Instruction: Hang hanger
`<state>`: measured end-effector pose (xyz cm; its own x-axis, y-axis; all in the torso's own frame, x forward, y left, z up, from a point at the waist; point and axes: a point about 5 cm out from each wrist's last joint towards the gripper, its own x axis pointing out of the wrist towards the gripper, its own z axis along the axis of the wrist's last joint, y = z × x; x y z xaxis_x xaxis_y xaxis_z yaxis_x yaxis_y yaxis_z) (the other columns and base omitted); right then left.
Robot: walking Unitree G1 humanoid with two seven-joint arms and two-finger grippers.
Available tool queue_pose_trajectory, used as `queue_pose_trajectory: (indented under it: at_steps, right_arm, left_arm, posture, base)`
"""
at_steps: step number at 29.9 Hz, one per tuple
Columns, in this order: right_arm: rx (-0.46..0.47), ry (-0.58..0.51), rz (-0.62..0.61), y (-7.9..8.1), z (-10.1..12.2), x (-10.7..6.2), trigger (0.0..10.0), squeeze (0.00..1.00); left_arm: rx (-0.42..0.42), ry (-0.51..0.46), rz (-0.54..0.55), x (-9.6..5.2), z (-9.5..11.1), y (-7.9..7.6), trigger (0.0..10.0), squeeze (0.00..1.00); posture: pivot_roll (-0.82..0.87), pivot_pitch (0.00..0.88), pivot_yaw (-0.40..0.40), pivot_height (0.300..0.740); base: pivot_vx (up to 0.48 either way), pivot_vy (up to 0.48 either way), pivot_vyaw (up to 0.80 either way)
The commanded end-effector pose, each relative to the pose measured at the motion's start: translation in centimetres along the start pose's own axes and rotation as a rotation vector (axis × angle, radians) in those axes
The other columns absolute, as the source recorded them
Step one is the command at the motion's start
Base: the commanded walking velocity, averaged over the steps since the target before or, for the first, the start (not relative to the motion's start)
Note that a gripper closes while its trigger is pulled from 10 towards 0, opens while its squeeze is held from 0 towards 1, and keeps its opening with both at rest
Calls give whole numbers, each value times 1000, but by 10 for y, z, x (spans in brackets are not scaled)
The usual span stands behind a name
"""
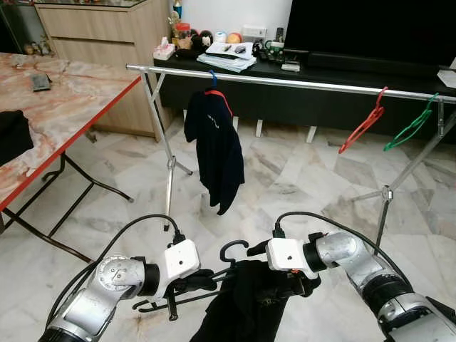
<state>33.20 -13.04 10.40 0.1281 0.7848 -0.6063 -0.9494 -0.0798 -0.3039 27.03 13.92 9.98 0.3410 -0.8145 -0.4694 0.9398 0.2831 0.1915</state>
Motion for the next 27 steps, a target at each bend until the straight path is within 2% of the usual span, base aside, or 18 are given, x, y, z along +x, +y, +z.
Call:
queue_pose_trajectory:
  at_steps: [1, 7, 8, 10, 11, 14, 17, 18, 19, 20, 27]
  right_arm:
    - [-12, -8, -26, -5, 4, -2, 10000, 0]
    - [4, 6, -2, -1, 0, 2, 10000, 0]
    - [10, 6, 4, -1, 0, 3, 9255, 0]
    - [34, 18, 19, 1, -3, 3, 7020, 0]
    - [34, 18, 19, 1, -3, 3, 7020, 0]
    - [78, 30, 43, 6, -9, 3, 10000, 0]
    - [98, 23, 35, 7, -11, 4, 9569, 0]
    - [100, 21, 32, 7, -11, 4, 4078, 0]
    - [103, 20, 28, 7, -11, 4, 4078, 0]
    - [109, 19, 27, 8, -12, 4, 0, 0]
    - [142, -3, 17, 8, -12, 4, 0, 0]
  left_arm:
    - [69, -35, -2, 0, 13, 2, 10000, 0]
    - [73, -34, -5, 0, 13, 1, 10000, 0]
    - [73, -34, -6, 0, 13, 1, 10000, 0]
    - [75, -33, -7, 0, 13, 0, 10000, 0]
    - [75, -33, -7, 0, 13, 0, 10000, 0]
    - [79, -33, -8, 0, 13, 1, 10000, 0]
    - [83, -35, -8, 1, 15, 1, 10000, 0]
    - [83, -35, -8, 1, 15, 1, 10000, 0]
    - [83, -35, -8, 1, 15, 1, 10000, 0]
    - [84, -35, -8, 1, 15, 1, 10000, 0]
    - [85, -38, -8, 1, 15, 2, 10000, 0]
  posture:
    - [96, 49, -57, 740]
    - [103, 44, -58, 740]
    - [106, 37, -59, 740]
    - [106, 34, -58, 740]
    - [106, 34, -58, 740]
    - [106, 33, -59, 740]
    - [112, 26, -58, 740]
    - [112, 26, -58, 740]
    - [112, 26, -58, 740]
    - [112, 26, -58, 740]
    - [112, 27, -58, 740]
  base:
    - [0, 0, 0]
    - [0, 0, 0]
    - [0, 0, 0]
    - [0, 0, 0]
    - [0, 0, 0]
    - [0, 0, 0]
    - [0, 0, 0]
    - [0, 0, 0]
    - [0, 0, 0]
    - [0, 0, 0]
    - [0, 0, 0]
